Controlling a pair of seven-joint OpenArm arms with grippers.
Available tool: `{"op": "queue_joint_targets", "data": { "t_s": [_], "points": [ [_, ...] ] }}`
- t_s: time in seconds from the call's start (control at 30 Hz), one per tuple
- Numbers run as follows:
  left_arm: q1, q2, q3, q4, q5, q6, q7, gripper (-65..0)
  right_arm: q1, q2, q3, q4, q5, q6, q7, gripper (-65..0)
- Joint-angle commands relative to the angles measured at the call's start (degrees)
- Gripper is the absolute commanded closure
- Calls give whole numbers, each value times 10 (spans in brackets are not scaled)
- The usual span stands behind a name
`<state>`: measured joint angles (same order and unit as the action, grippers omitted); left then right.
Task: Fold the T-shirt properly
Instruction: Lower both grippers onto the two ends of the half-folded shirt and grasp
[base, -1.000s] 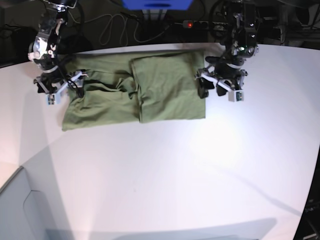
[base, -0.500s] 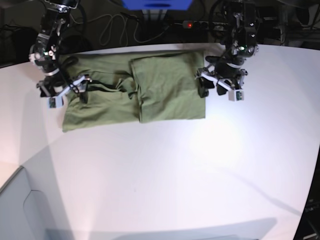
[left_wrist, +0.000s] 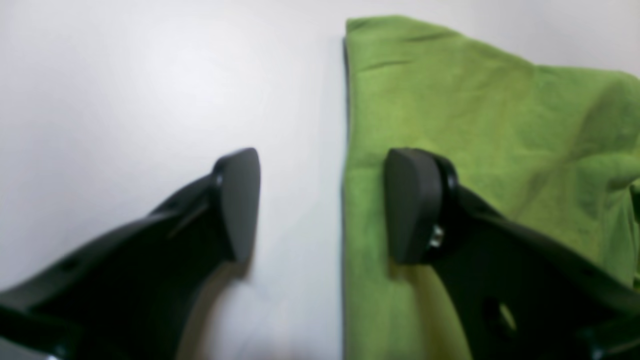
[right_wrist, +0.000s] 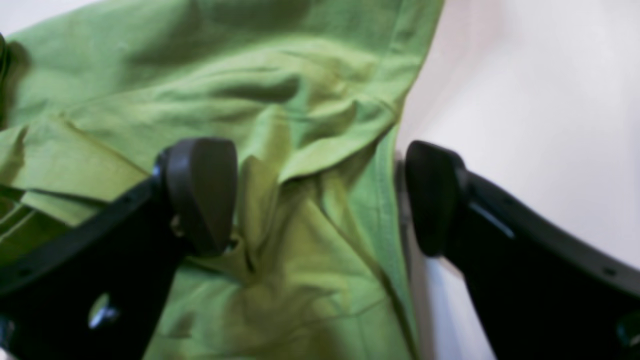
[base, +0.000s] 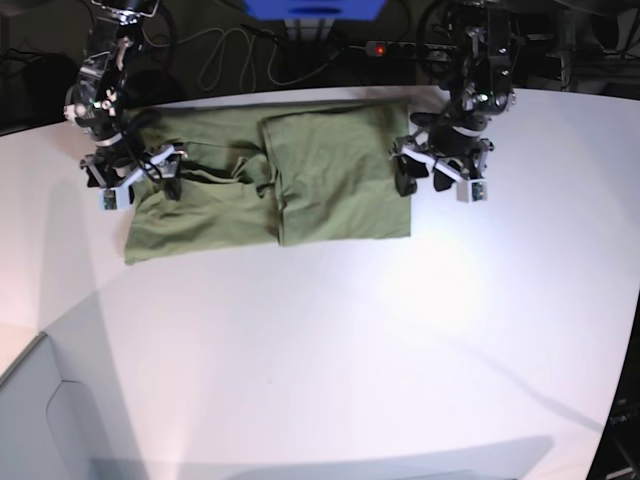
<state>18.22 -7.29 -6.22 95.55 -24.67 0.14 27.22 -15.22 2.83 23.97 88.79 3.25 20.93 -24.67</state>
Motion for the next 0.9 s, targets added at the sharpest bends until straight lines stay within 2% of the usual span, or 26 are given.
{"op": "queue_joint_targets", "data": {
  "t_s": [0.0, 0.23, 0.4, 0.53, 0.7, 0.87],
  "points": [
    [-2, 0, -1, 4, -2, -1, 2, -383, -8, 5, 0, 7, 1, 0, -4, -488],
    [-2, 1, -1, 4, -2, -1, 2, -383, -20, 1, -1, 5, 1, 0, -3, -262],
    [-2, 1, -1, 4, -2, -1, 2, -383, -21, 1, -1, 5, 1, 0, -6, -144],
    [-2, 2, -1, 4, -2, -1, 2, -383, -21, 1, -1, 5, 1, 0, -6, -2],
    [-2, 9, 3, 4, -2, -1, 2, -383, -20, 1, -1, 7, 3, 0, -2, -2],
    [-2, 8, 38, 4, -2, -1, 0, -383, -21, -1, -1, 58, 3, 1, -1, -2]
  ]
}}
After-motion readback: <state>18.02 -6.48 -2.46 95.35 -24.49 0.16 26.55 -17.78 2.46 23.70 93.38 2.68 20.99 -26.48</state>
